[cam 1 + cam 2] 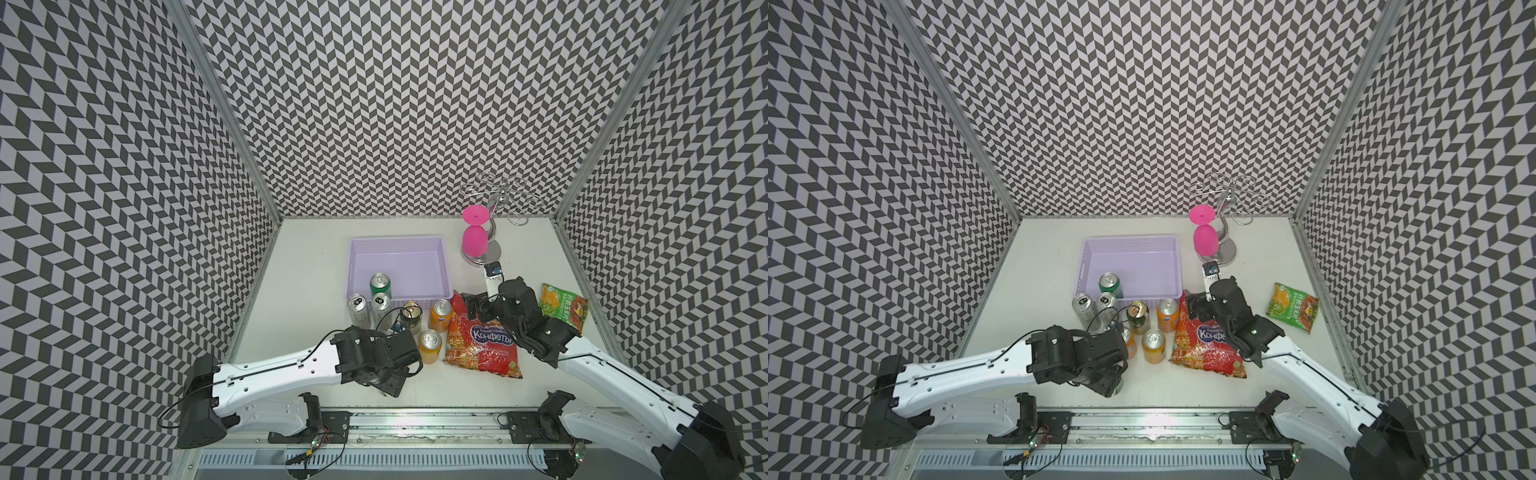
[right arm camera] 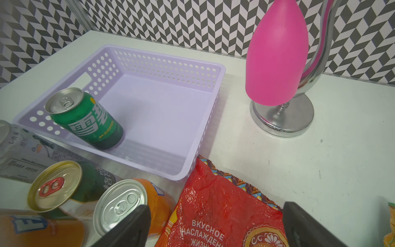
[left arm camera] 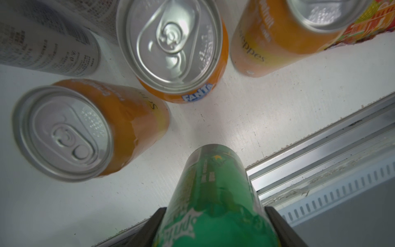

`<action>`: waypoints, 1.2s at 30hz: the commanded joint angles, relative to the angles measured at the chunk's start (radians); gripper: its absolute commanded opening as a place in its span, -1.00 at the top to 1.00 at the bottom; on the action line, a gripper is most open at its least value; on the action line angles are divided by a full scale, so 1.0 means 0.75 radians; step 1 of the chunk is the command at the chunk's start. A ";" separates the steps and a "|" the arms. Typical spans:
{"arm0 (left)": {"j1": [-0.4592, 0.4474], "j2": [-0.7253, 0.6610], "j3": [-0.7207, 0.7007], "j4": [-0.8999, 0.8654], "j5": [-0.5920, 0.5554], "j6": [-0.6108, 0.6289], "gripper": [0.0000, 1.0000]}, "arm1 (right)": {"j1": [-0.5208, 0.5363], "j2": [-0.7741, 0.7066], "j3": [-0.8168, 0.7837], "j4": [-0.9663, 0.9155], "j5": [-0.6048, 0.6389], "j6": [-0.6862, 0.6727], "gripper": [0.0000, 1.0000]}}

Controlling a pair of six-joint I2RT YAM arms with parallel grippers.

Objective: Take out the drinks from the basket
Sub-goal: Place the drink at the center of the board.

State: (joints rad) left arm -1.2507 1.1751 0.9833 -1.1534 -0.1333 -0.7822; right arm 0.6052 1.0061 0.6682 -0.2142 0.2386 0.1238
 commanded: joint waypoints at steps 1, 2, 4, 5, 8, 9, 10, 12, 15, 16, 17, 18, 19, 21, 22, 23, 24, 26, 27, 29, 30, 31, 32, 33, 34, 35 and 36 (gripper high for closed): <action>-0.010 -0.032 0.011 0.070 -0.054 -0.037 0.05 | -0.007 -0.030 -0.019 0.055 0.014 0.007 -0.99; -0.010 -0.032 0.007 0.076 -0.058 -0.039 0.05 | -0.007 -0.030 -0.019 0.054 0.013 0.004 -0.99; -0.010 -0.034 -0.004 0.095 -0.067 -0.041 0.03 | -0.007 -0.031 -0.019 0.054 0.014 0.008 -0.99; -0.010 -0.034 -0.011 0.099 -0.071 -0.040 0.03 | -0.009 -0.033 -0.017 0.053 0.014 0.006 -0.99; -0.008 -0.025 -0.029 0.097 -0.086 -0.047 -0.01 | -0.008 -0.033 -0.017 0.052 0.015 0.005 -0.99; -0.008 -0.019 -0.034 0.095 -0.088 -0.047 -0.02 | -0.009 -0.031 -0.017 0.052 0.012 0.005 -0.99; -0.008 -0.012 -0.039 0.094 -0.090 -0.047 -0.02 | -0.009 -0.033 -0.015 0.051 0.013 0.005 -0.99; -0.008 -0.002 -0.044 0.090 -0.096 -0.047 -0.03 | -0.009 -0.030 -0.012 0.050 0.012 0.004 -0.99; -0.008 0.016 -0.056 0.085 -0.111 -0.049 -0.04 | -0.009 -0.032 -0.008 0.049 0.009 0.004 -0.99; -0.008 0.021 -0.058 0.087 -0.114 -0.048 -0.04 | -0.008 -0.032 -0.006 0.049 0.011 0.003 -0.99; -0.007 0.027 -0.064 0.089 -0.116 -0.047 -0.05 | -0.009 -0.034 -0.006 0.048 0.010 0.003 -0.99; -0.006 0.034 -0.069 0.094 -0.119 -0.044 -0.05 | -0.007 -0.035 -0.007 0.048 0.011 0.002 -0.99; -0.006 0.038 -0.076 0.100 -0.122 -0.041 -0.05 | -0.008 -0.036 -0.005 0.048 0.009 0.002 -0.99; -0.006 0.050 -0.089 0.107 -0.132 -0.041 -0.05 | -0.009 -0.037 -0.003 0.046 0.009 0.003 -0.99; -0.006 0.054 -0.093 0.111 -0.135 -0.041 -0.05 | -0.009 -0.038 -0.005 0.047 0.008 0.004 -0.99; -0.006 0.060 -0.097 0.119 -0.137 -0.039 -0.05 | -0.009 -0.039 -0.003 0.045 0.005 0.004 -0.99; -0.005 0.061 -0.102 0.130 -0.137 -0.039 -0.06 | -0.008 -0.041 -0.002 0.046 0.004 0.003 -0.99; -0.006 0.063 -0.113 0.153 -0.133 -0.037 -0.12 | -0.009 -0.043 0.000 0.044 0.005 0.003 -0.99; -0.006 0.064 -0.116 0.163 -0.133 -0.037 -0.15 | -0.009 -0.046 -0.001 0.043 0.006 0.005 -0.99; -0.006 0.063 -0.126 0.182 -0.132 -0.033 -0.20 | -0.009 -0.047 0.000 0.044 0.006 0.002 -0.99; -0.006 0.063 -0.131 0.189 -0.134 -0.033 -0.21 | -0.009 -0.048 -0.001 0.043 0.006 0.003 -0.99; -0.006 0.063 -0.134 0.195 -0.135 -0.031 -0.23 | -0.009 -0.048 0.000 0.042 0.005 0.003 -0.99; -0.006 0.063 -0.139 0.201 -0.138 -0.031 -0.24 | -0.009 -0.049 0.000 0.042 0.004 0.002 -0.99; -0.006 0.062 -0.143 0.204 -0.142 -0.031 -0.25 | -0.007 -0.049 0.001 0.040 0.001 0.003 -0.99; -0.006 0.063 -0.147 0.209 -0.143 -0.031 -0.26 | -0.009 -0.048 0.004 0.037 0.002 0.002 -0.99; -0.006 0.063 -0.149 0.211 -0.145 -0.031 -0.27 | -0.009 -0.051 0.005 0.035 0.000 0.002 -0.99; -0.006 0.065 -0.153 0.212 -0.147 -0.033 -0.27 | -0.007 -0.053 0.009 0.032 0.000 0.001 -0.99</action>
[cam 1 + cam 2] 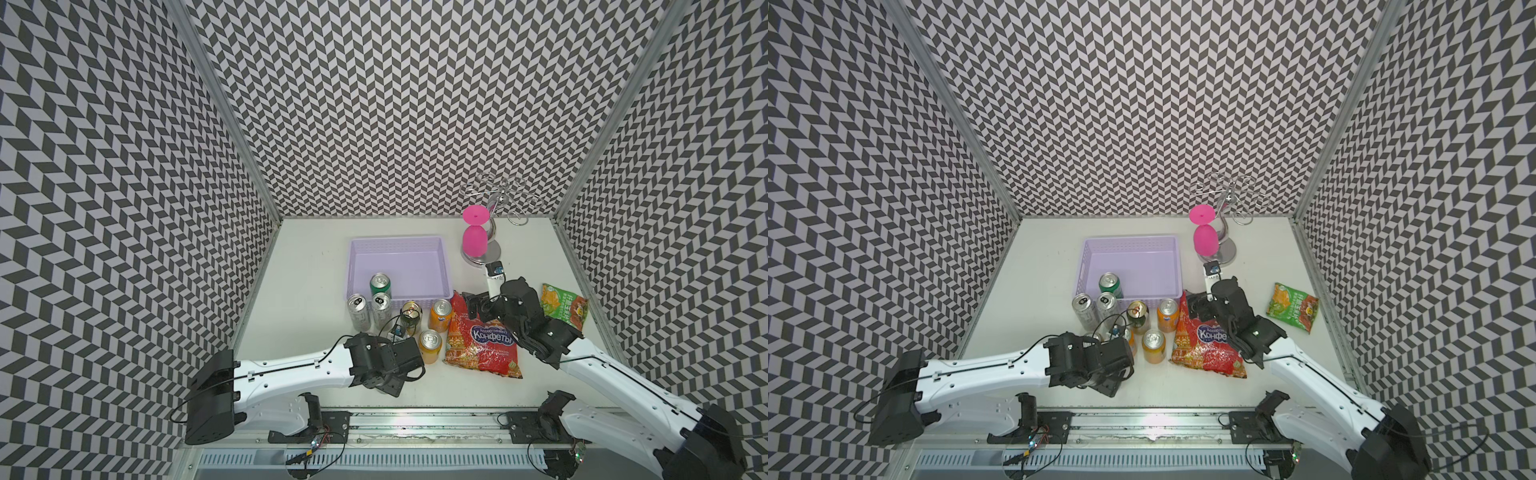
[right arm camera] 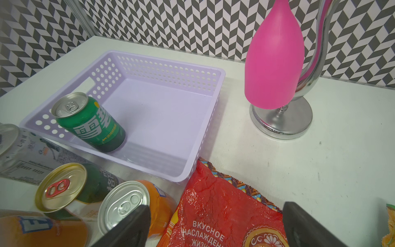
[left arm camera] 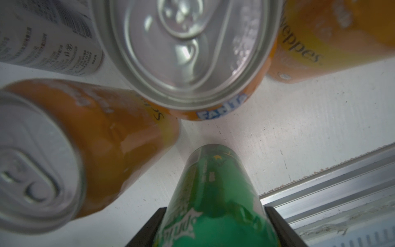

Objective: Take out the drinks from the basket
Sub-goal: Place the drink at the center of the board.

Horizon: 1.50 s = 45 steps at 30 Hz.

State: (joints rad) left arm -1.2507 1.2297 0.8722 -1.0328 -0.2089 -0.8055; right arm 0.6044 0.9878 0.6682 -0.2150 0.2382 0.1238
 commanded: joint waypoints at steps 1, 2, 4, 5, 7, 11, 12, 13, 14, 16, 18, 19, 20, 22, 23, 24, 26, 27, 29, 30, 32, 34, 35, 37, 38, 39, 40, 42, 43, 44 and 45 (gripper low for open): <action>-0.005 -0.006 -0.008 0.053 -0.048 -0.003 -0.28 | -0.007 -0.032 0.011 0.031 0.001 0.001 -0.99; -0.005 -0.005 -0.011 0.054 -0.052 -0.004 -0.28 | -0.007 -0.034 0.013 0.028 0.003 0.000 -0.99; -0.006 -0.003 -0.013 0.052 -0.060 -0.006 -0.31 | -0.008 -0.040 0.019 0.021 0.005 -0.003 -0.99; -0.006 -0.002 -0.012 0.051 -0.063 -0.004 -0.34 | -0.006 -0.042 0.021 0.016 0.005 -0.003 -0.99; -0.006 -0.003 -0.008 0.048 -0.071 -0.004 -0.38 | -0.008 -0.046 0.031 0.009 0.000 -0.003 -0.99; -0.006 -0.005 0.021 0.016 -0.088 0.002 -0.50 | -0.008 -0.066 0.046 0.001 -0.030 -0.011 -0.99; -0.006 -0.005 0.033 0.002 -0.096 0.000 -0.53 | -0.008 -0.070 0.051 -0.001 -0.035 -0.010 -0.99; -0.006 -0.006 0.048 -0.008 -0.101 0.000 -0.55 | -0.008 -0.075 0.056 -0.008 -0.039 -0.012 -0.99; -0.006 -0.009 0.061 -0.015 -0.102 0.001 -0.59 | -0.008 -0.078 0.064 -0.015 -0.041 -0.014 -0.99; -0.006 -0.014 0.078 -0.021 -0.098 0.008 -0.62 | -0.008 -0.080 0.077 -0.027 -0.038 -0.020 -0.99; -0.005 -0.023 0.099 -0.036 -0.097 0.018 -0.65 | -0.008 -0.080 0.095 -0.041 -0.041 -0.024 -0.99; -0.003 -0.029 0.120 -0.051 -0.104 0.020 -0.66 | -0.006 -0.082 0.105 -0.047 -0.050 -0.029 -0.99; 0.002 -0.037 0.148 -0.065 -0.111 0.028 -0.67 | -0.008 -0.086 0.116 -0.052 -0.064 -0.035 -0.99; 0.018 -0.058 0.208 -0.084 -0.131 0.051 -0.70 | -0.008 -0.088 0.138 -0.061 -0.092 -0.047 -0.99; 0.031 -0.069 0.238 -0.079 -0.138 0.074 -0.72 | -0.007 -0.088 0.149 -0.063 -0.111 -0.051 -0.99; 0.047 -0.083 0.262 -0.072 -0.140 0.109 -0.73 | -0.008 -0.088 0.159 -0.065 -0.124 -0.053 -0.99; 0.107 -0.112 0.314 -0.060 -0.159 0.186 -0.76 | -0.007 -0.082 0.181 -0.071 -0.146 -0.057 -0.99; 0.148 -0.124 0.336 -0.052 -0.157 0.224 -0.77 | -0.008 -0.076 0.190 -0.073 -0.159 -0.062 -0.99; 0.258 -0.149 0.380 -0.024 -0.131 0.320 -0.77 | -0.006 -0.059 0.219 -0.082 -0.192 -0.076 -0.99; 0.299 -0.152 0.404 -0.015 -0.125 0.370 -0.77 | -0.005 -0.047 0.231 -0.087 -0.211 -0.086 -0.99; 0.373 -0.149 0.464 -0.001 -0.140 0.462 -0.78 | -0.006 -0.018 0.260 -0.093 -0.247 -0.092 -0.99; 0.464 -0.128 0.527 0.017 -0.146 0.542 -0.81 | -0.005 0.020 0.290 -0.089 -0.287 -0.088 -0.99; 0.506 -0.120 0.549 0.029 -0.145 0.602 -0.82 | -0.001 0.037 0.303 -0.086 -0.303 -0.083 -0.99; 0.604 -0.097 0.579 0.067 -0.125 0.684 -0.83 | 0.009 0.084 0.333 -0.076 -0.336 -0.079 -0.99; 0.644 -0.092 0.582 0.087 -0.110 0.717 -0.84 | 0.015 0.107 0.350 -0.072 -0.345 -0.074 -0.99; 0.696 -0.084 0.588 0.111 -0.089 0.752 -0.85 | 0.027 0.139 0.373 -0.071 -0.354 -0.073 -0.99; 0.741 -0.078 0.588 0.139 -0.062 0.785 -0.86 | 0.041 0.167 0.395 -0.072 -0.353 -0.072 -0.99; 0.836 -0.068 0.579 0.185 -0.009 0.829 -0.87 | 0.073 0.228 0.446 -0.078 -0.341 -0.067 -0.99; 0.889 -0.063 0.569 0.209 0.021 0.855 -0.87 | 0.091 0.257 0.475 -0.082 -0.335 -0.063 -0.99; 0.931 -0.059 0.559 0.227 0.039 0.874 -0.87 | 0.109 0.291 0.501 -0.087 -0.329 -0.056 -0.99; 0.977 -0.054 0.545 0.250 0.055 0.888 -0.87 | 0.131 0.336 0.540 -0.093 -0.329 -0.050 -0.99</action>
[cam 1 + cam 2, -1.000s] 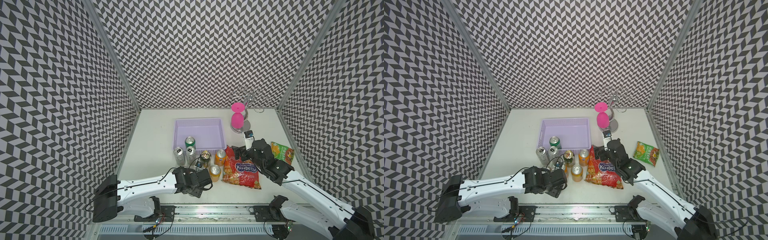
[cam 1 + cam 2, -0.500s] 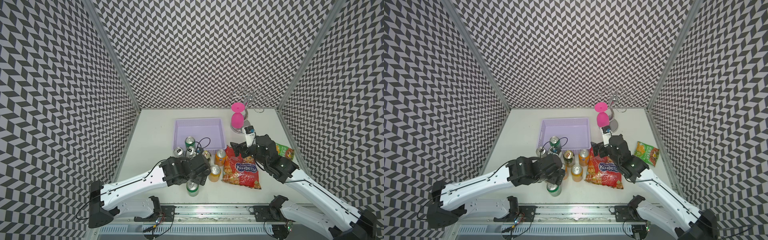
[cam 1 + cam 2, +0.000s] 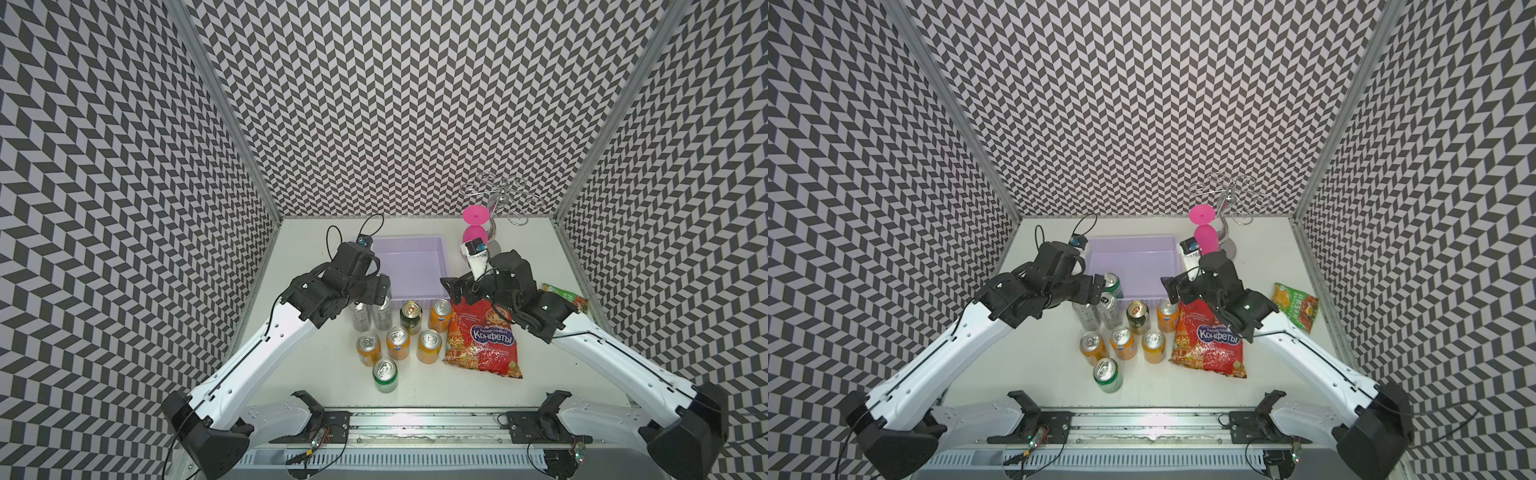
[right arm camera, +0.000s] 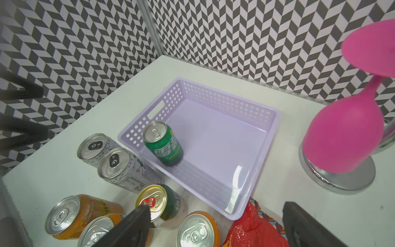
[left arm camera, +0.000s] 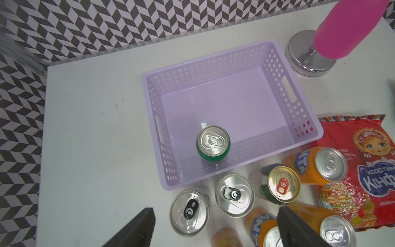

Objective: Take out the drinks from the basket
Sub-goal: Place the drink at the center of the board, then pick up the drink from the basket.

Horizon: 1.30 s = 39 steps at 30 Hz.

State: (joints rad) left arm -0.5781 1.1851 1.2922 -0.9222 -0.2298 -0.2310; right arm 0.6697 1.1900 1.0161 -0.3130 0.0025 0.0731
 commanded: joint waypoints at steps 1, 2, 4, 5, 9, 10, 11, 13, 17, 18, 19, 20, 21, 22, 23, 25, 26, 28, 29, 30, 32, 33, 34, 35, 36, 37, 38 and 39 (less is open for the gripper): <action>0.137 0.005 -0.034 0.127 0.107 0.139 -0.89 | 0.069 0.112 0.119 0.025 -0.004 0.026 -0.99; 0.183 0.001 -0.051 0.149 0.133 0.151 -0.91 | 0.091 0.155 0.162 0.009 0.010 0.035 -0.99; 0.306 -0.018 -0.103 0.222 0.195 0.154 -0.98 | 0.135 0.268 0.268 -0.042 0.024 0.058 -0.99; 0.357 -0.032 -0.131 0.260 0.231 0.153 -0.98 | 0.149 0.322 0.324 -0.072 0.023 0.069 -0.99; 0.575 -0.084 -0.238 0.406 0.401 0.127 -0.98 | 0.199 0.561 0.585 -0.218 0.048 0.099 -0.99; 0.628 -0.096 -0.266 0.442 0.440 0.105 -0.99 | 0.210 0.621 0.653 -0.259 0.058 0.098 -0.99; 0.672 -0.109 -0.291 0.473 0.476 0.091 -0.98 | 0.221 0.672 0.713 -0.294 0.065 0.095 -0.99; 0.761 -0.138 -0.355 0.550 0.547 0.058 -0.99 | 0.241 0.769 0.831 -0.355 0.067 0.092 -0.99; 0.864 -0.166 -0.443 0.632 0.612 0.026 -0.99 | 0.259 0.934 0.995 -0.407 0.034 0.105 -0.99; 0.881 -0.166 -0.461 0.645 0.624 0.025 -0.99 | 0.264 0.975 1.031 -0.418 0.033 0.108 -0.99; 0.895 -0.166 -0.474 0.652 0.635 0.022 -0.98 | 0.268 1.017 1.075 -0.428 0.036 0.117 -0.99; 0.904 -0.164 -0.485 0.660 0.641 0.016 -0.99 | 0.271 1.045 1.104 -0.434 0.034 0.118 -0.99; 0.911 -0.167 -0.506 0.674 0.647 0.010 -0.99 | 0.275 1.082 1.132 -0.441 0.035 0.121 -0.99; 0.917 -0.169 -0.520 0.685 0.656 0.006 -0.99 | 0.277 1.110 1.154 -0.447 0.036 0.122 -0.99; 0.921 -0.168 -0.535 0.696 0.659 0.004 -0.99 | 0.278 1.145 1.184 -0.458 0.032 0.121 -0.99; 0.926 -0.166 -0.555 0.712 0.661 0.003 -0.99 | 0.286 1.204 1.240 -0.486 0.033 0.120 -1.00; 0.928 -0.163 -0.566 0.716 0.660 0.006 -0.98 | 0.290 1.232 1.266 -0.501 0.035 0.115 -1.00; 0.932 -0.158 -0.582 0.725 0.660 0.013 -0.99 | 0.295 1.274 1.295 -0.522 0.040 0.110 -0.99; 0.934 -0.157 -0.590 0.728 0.657 0.014 -0.99 | 0.295 1.292 1.312 -0.533 0.040 0.108 -0.98; 0.938 -0.153 -0.597 0.732 0.653 0.017 -0.98 | 0.296 1.309 1.319 -0.539 0.039 0.106 -0.97; 0.946 -0.147 -0.605 0.738 0.650 0.019 -0.98 | 0.297 1.335 1.330 -0.549 0.038 0.106 -0.94; 0.949 -0.144 -0.611 0.743 0.654 0.019 -0.99 | 0.297 1.345 1.331 -0.551 0.035 0.105 -0.92; 0.953 -0.140 -0.613 0.745 0.658 0.020 -0.99 | 0.297 1.353 1.332 -0.552 0.033 0.105 -0.91; 0.954 -0.137 -0.616 0.749 0.662 0.020 -0.99 | 0.297 1.362 1.332 -0.554 0.034 0.105 -0.89; 0.958 -0.134 -0.619 0.752 0.666 0.021 -0.99 | 0.297 1.371 1.331 -0.553 0.033 0.105 -0.88; 0.961 -0.131 -0.622 0.753 0.670 0.020 -0.99 | 0.297 1.377 1.332 -0.555 0.036 0.106 -0.85; 0.962 -0.126 -0.622 0.753 0.676 0.019 -0.98 | 0.296 1.388 1.336 -0.556 0.035 0.108 -0.83; 0.965 -0.122 -0.625 0.753 0.678 0.021 -0.98 | 0.297 1.398 1.339 -0.559 0.036 0.108 -0.80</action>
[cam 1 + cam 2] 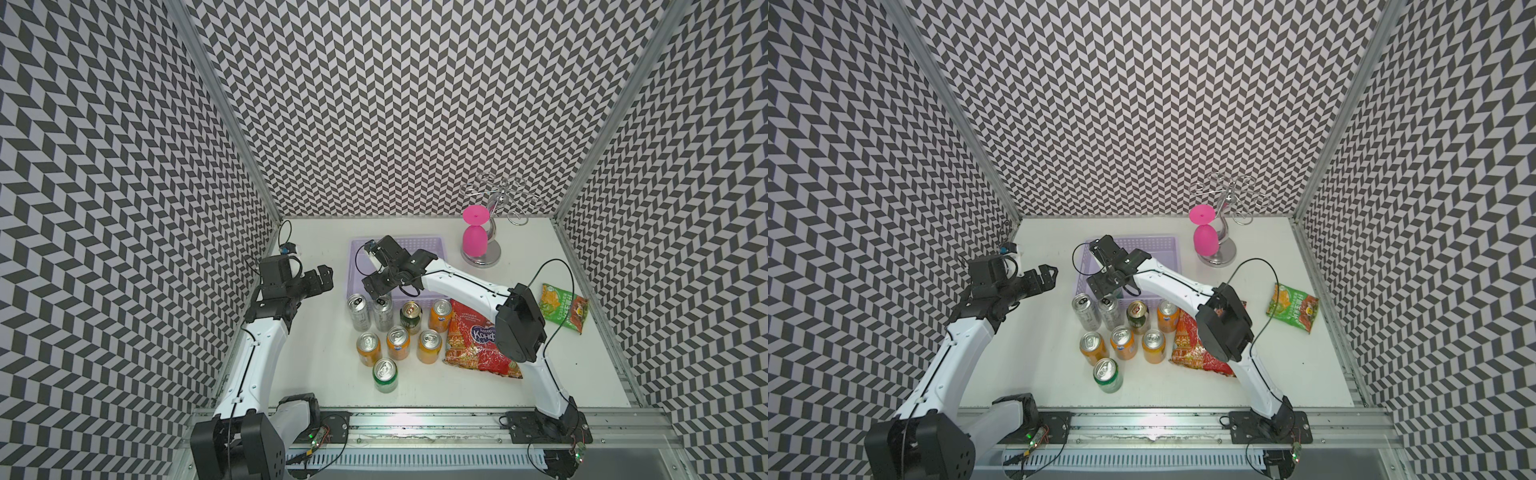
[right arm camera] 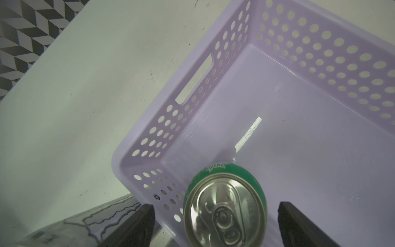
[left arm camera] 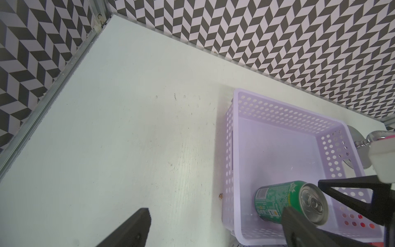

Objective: Take out the drinks from the basket
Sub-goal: Pick up the drink from the basket.

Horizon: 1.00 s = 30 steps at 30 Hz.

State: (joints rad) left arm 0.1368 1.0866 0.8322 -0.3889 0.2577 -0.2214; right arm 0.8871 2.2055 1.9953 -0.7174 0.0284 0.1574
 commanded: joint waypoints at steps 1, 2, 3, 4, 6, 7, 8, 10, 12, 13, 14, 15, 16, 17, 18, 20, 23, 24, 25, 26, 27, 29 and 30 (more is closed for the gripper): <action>0.015 0.008 -0.011 0.042 0.029 0.008 -0.98 | 0.006 0.052 0.036 -0.022 0.002 -0.007 -0.78; 0.017 0.011 -0.011 0.041 0.029 0.009 -0.99 | 0.005 0.061 0.041 -0.025 0.003 -0.007 -0.76; 0.021 0.011 -0.013 0.042 0.029 0.007 -0.99 | 0.005 0.070 0.048 -0.031 0.004 -0.007 -0.73; 0.022 0.012 -0.013 0.042 0.029 0.007 -0.99 | 0.005 0.079 0.059 -0.038 0.006 -0.005 -0.71; 0.028 0.014 -0.015 0.047 0.037 0.007 -0.98 | 0.005 0.096 0.077 -0.044 0.005 -0.004 -0.67; 0.030 0.015 -0.017 0.048 0.041 0.006 -0.99 | 0.005 0.104 0.085 -0.047 0.003 -0.005 -0.65; 0.032 0.017 -0.017 0.048 0.043 0.006 -0.98 | 0.004 0.112 0.090 -0.051 0.000 -0.007 -0.64; 0.034 0.020 -0.017 0.048 0.045 0.007 -0.98 | 0.005 0.127 0.098 -0.060 0.005 -0.011 -0.63; 0.038 0.021 -0.017 0.048 0.048 0.006 -0.98 | 0.005 0.138 0.105 -0.070 0.019 -0.010 -0.62; 0.038 0.022 -0.019 0.048 0.050 0.004 -0.99 | 0.004 0.145 0.107 -0.072 0.027 -0.011 -0.61; 0.040 0.024 -0.019 0.048 0.049 0.004 -0.99 | 0.003 0.149 0.109 -0.076 0.033 -0.010 -0.61; 0.042 0.024 -0.019 0.048 0.052 0.004 -0.98 | 0.003 0.152 0.109 -0.078 0.035 -0.010 -0.60; 0.043 0.025 -0.019 0.049 0.052 0.005 -0.99 | 0.003 0.154 0.112 -0.079 0.040 -0.012 -0.60; 0.044 0.025 -0.019 0.048 0.053 0.003 -0.98 | 0.002 0.156 0.111 -0.081 0.045 -0.013 -0.59; 0.044 0.026 -0.019 0.047 0.053 0.003 -0.98 | 0.001 0.158 0.111 -0.081 0.048 -0.011 -0.58; 0.047 0.028 -0.021 0.049 0.056 0.005 -0.99 | -0.001 0.161 0.112 -0.082 0.048 -0.013 -0.53; 0.047 0.030 -0.021 0.050 0.058 0.003 -0.98 | -0.002 0.162 0.120 -0.082 0.042 -0.013 -0.41; 0.049 0.030 -0.021 0.050 0.057 0.001 -0.99 | -0.003 0.161 0.124 -0.083 0.040 -0.012 -0.37; 0.049 0.031 -0.021 0.050 0.059 0.001 -0.99 | -0.003 0.158 0.134 -0.088 0.040 -0.012 -0.34; 0.052 0.031 -0.021 0.051 0.061 0.002 -0.99 | -0.004 0.154 0.146 -0.090 0.040 -0.013 -0.31; 0.052 0.032 -0.021 0.050 0.062 0.003 -0.98 | -0.003 0.151 0.155 -0.092 0.042 -0.015 -0.28; 0.056 0.032 -0.024 0.052 0.068 0.002 -0.99 | -0.003 0.133 0.173 -0.093 0.052 -0.018 -0.25; 0.056 0.033 -0.025 0.054 0.071 0.004 -0.98 | -0.003 0.125 0.181 -0.092 0.060 -0.022 -0.24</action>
State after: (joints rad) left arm 0.1711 1.1080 0.8246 -0.3733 0.2916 -0.2218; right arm 0.8852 2.3035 2.0888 -0.7868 0.0540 0.1543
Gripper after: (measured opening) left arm 0.992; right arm 0.691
